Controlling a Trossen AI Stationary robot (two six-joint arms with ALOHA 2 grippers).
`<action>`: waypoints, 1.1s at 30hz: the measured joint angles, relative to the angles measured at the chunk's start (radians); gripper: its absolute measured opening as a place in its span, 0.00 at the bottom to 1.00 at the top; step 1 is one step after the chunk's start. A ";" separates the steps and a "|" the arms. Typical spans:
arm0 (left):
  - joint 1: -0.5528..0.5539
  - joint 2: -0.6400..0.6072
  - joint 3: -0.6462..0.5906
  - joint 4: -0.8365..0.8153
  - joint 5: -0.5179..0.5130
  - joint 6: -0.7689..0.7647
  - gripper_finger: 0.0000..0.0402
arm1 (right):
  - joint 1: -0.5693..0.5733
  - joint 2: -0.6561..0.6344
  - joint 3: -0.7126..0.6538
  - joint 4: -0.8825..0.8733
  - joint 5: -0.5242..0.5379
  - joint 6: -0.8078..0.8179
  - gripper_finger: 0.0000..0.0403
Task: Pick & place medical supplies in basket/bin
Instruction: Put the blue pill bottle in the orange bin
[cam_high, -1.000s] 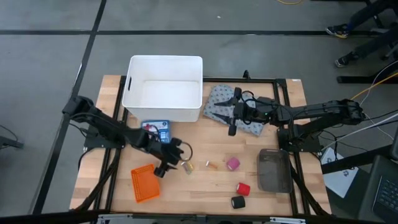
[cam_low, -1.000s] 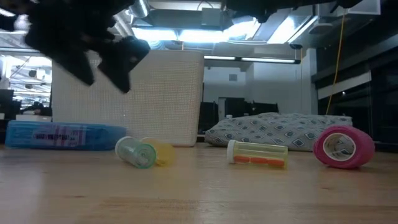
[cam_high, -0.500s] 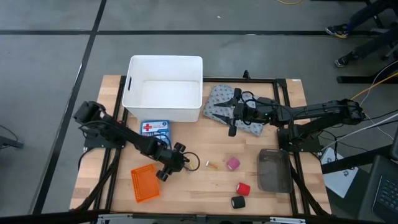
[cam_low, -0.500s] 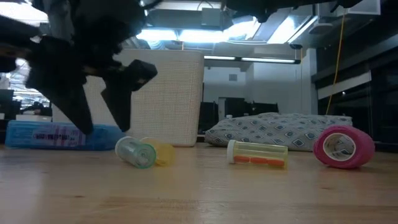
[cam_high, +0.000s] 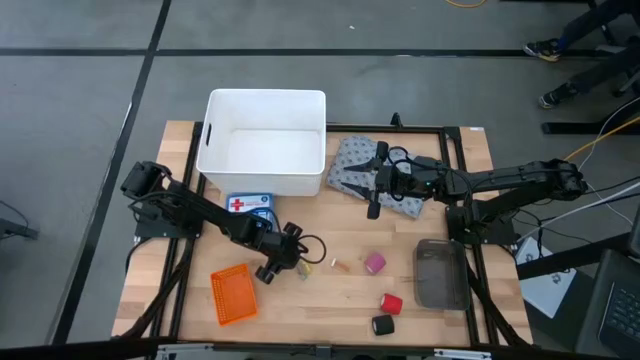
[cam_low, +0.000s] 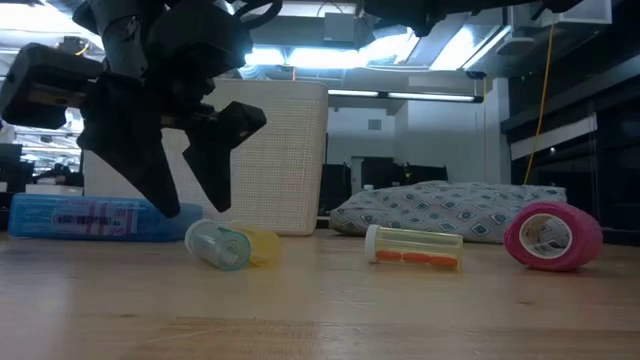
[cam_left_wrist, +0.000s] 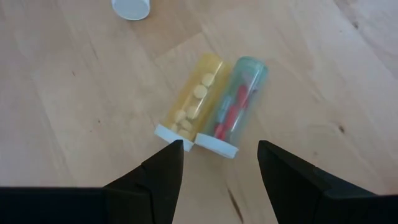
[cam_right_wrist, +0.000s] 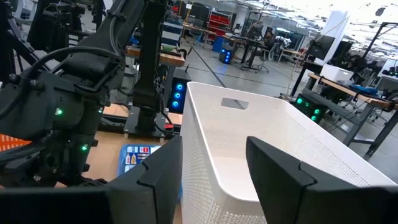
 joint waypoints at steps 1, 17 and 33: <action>0.000 0.000 0.000 0.000 0.000 0.001 0.51 | 0.000 0.000 0.000 0.000 0.000 0.000 0.44; -0.003 0.043 -0.001 0.045 0.051 0.004 0.50 | 0.000 0.000 0.000 -0.006 0.000 -0.001 0.44; -0.003 0.093 0.000 0.047 0.020 0.012 0.44 | 0.000 0.000 0.000 -0.013 -0.001 -0.002 0.44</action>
